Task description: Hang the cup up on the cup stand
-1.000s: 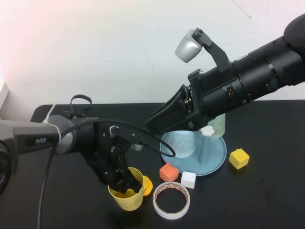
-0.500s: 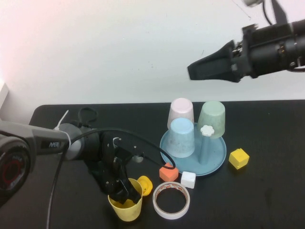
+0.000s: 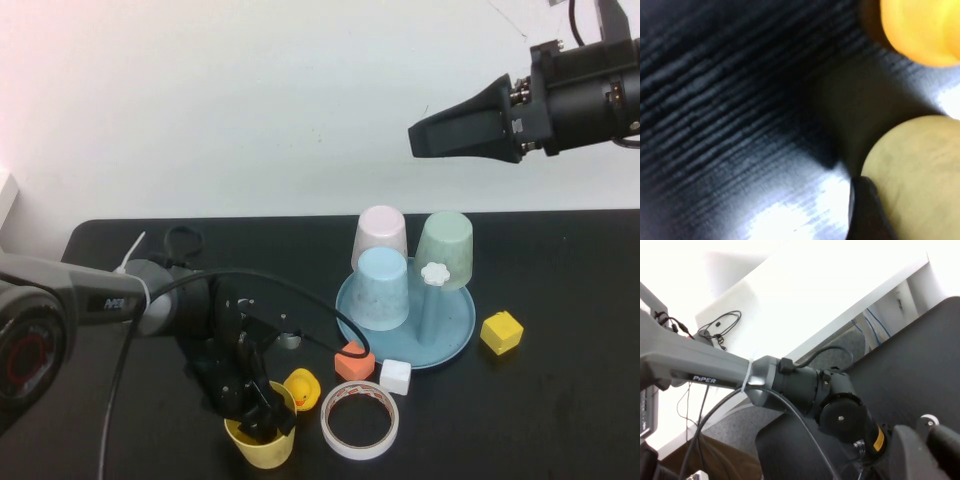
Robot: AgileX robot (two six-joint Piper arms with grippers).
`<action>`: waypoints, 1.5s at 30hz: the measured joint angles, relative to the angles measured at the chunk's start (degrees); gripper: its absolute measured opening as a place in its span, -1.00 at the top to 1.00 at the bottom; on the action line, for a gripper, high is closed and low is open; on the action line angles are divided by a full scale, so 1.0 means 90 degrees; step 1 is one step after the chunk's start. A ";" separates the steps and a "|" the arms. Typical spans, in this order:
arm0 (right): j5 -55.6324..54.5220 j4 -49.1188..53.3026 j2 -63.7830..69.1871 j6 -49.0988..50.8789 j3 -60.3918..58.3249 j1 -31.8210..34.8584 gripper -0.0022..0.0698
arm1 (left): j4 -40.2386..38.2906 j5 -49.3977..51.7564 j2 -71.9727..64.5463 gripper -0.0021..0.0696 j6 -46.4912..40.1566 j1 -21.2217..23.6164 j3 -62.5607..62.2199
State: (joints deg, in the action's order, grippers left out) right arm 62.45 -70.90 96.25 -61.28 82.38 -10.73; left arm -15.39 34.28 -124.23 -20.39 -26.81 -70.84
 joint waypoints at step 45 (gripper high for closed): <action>0.0419 -0.0221 0.0000 0.0000 0.0000 0.0000 0.74 | 0.0625 0.0337 0.0506 0.89 0.0671 0.0000 0.0000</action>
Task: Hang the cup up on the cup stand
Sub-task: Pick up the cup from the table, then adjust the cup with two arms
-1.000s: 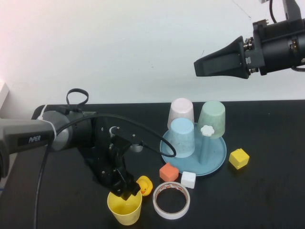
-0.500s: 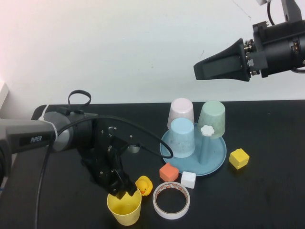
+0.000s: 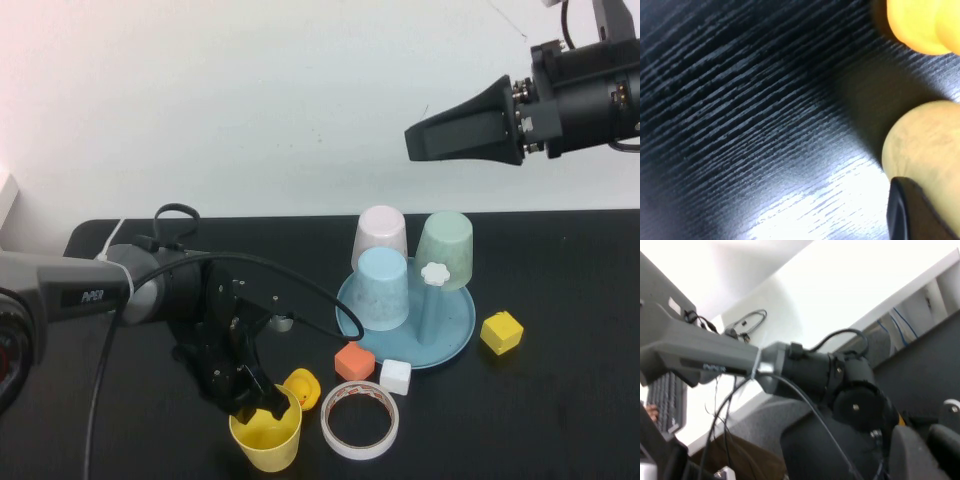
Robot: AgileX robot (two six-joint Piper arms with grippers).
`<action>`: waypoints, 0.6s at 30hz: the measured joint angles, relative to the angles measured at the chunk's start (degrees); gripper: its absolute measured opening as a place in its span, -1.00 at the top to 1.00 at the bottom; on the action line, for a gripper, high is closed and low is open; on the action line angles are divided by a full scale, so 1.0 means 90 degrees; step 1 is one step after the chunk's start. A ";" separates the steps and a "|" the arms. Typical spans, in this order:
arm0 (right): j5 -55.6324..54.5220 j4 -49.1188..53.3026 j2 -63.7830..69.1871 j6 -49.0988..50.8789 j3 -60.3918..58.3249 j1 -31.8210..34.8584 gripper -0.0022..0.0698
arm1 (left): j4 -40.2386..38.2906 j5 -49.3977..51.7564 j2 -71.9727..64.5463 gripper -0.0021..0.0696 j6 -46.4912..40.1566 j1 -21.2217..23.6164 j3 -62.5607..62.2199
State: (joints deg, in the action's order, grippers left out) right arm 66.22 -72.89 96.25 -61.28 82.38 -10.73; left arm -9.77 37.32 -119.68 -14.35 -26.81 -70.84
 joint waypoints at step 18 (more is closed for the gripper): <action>0.0322 -0.0322 -0.0673 0.0016 0.0000 0.0641 0.74 | 0.0966 -0.1885 0.4474 0.93 0.0193 0.0000 0.1535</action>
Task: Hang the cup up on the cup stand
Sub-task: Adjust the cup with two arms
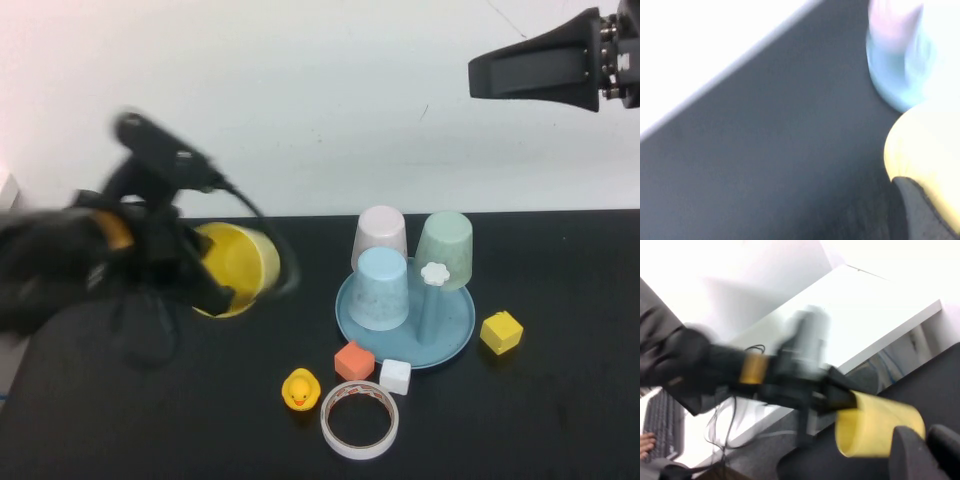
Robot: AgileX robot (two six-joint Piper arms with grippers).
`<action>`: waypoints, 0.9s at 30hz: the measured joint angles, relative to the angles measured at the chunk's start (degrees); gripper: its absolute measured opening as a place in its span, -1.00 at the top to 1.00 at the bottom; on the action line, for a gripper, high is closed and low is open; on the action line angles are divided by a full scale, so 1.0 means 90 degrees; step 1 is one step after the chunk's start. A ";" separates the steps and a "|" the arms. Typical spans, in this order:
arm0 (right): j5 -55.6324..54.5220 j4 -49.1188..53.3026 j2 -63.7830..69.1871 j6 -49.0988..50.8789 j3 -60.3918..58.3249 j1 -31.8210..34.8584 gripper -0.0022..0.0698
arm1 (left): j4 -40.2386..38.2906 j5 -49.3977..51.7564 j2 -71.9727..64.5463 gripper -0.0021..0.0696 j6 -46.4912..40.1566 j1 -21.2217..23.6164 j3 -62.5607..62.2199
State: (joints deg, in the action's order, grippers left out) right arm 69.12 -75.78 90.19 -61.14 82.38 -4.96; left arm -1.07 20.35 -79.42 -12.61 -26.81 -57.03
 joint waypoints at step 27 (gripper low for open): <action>-0.0690 -0.2024 0.1183 0.2480 0.0010 -0.1855 -0.57 | -0.1858 -0.5764 0.2588 0.93 -0.2683 0.0000 0.2768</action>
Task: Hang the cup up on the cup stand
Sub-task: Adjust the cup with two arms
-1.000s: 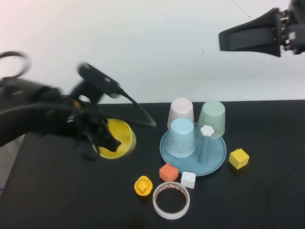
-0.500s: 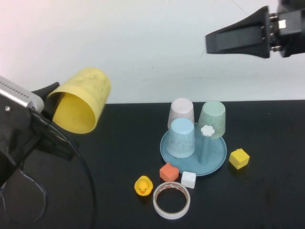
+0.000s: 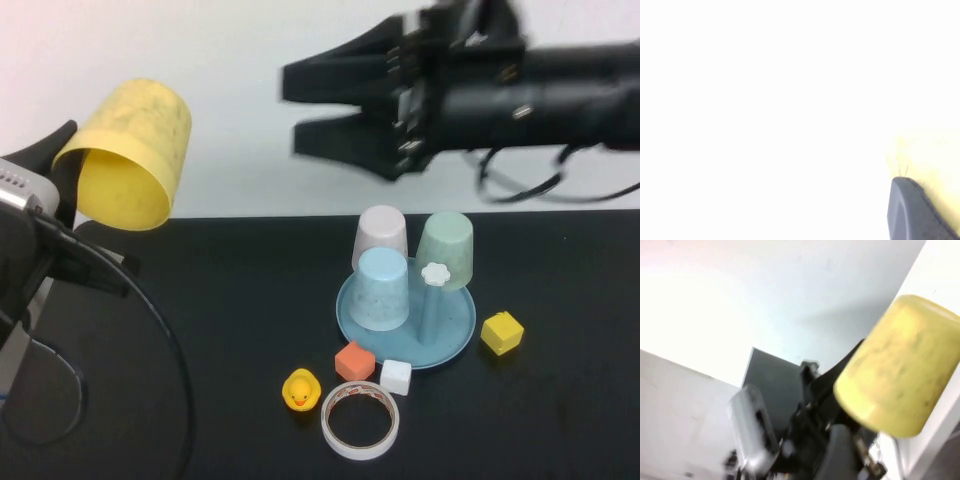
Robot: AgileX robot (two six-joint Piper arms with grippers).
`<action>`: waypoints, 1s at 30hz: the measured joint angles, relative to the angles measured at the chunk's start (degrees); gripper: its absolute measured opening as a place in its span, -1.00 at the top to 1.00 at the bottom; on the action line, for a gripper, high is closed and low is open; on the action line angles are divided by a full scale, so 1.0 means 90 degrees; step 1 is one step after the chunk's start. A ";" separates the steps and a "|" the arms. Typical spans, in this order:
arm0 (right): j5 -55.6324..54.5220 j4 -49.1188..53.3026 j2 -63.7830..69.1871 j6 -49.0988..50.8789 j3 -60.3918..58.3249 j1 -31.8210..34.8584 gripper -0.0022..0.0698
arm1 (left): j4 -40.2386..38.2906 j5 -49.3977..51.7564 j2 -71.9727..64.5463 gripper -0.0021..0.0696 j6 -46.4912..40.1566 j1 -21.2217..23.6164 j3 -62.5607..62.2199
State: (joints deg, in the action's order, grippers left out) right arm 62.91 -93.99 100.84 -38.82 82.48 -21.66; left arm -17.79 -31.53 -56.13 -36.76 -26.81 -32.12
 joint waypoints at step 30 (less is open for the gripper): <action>-0.1790 -0.0260 0.0835 0.0591 0.0336 -0.0840 -0.77 | 0.0406 0.0073 0.0000 0.93 -0.0024 0.0000 0.0000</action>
State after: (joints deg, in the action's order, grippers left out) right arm 46.80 -96.33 108.36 -33.50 85.50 -29.22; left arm -14.14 -30.88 -56.13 -36.98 -26.81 -32.12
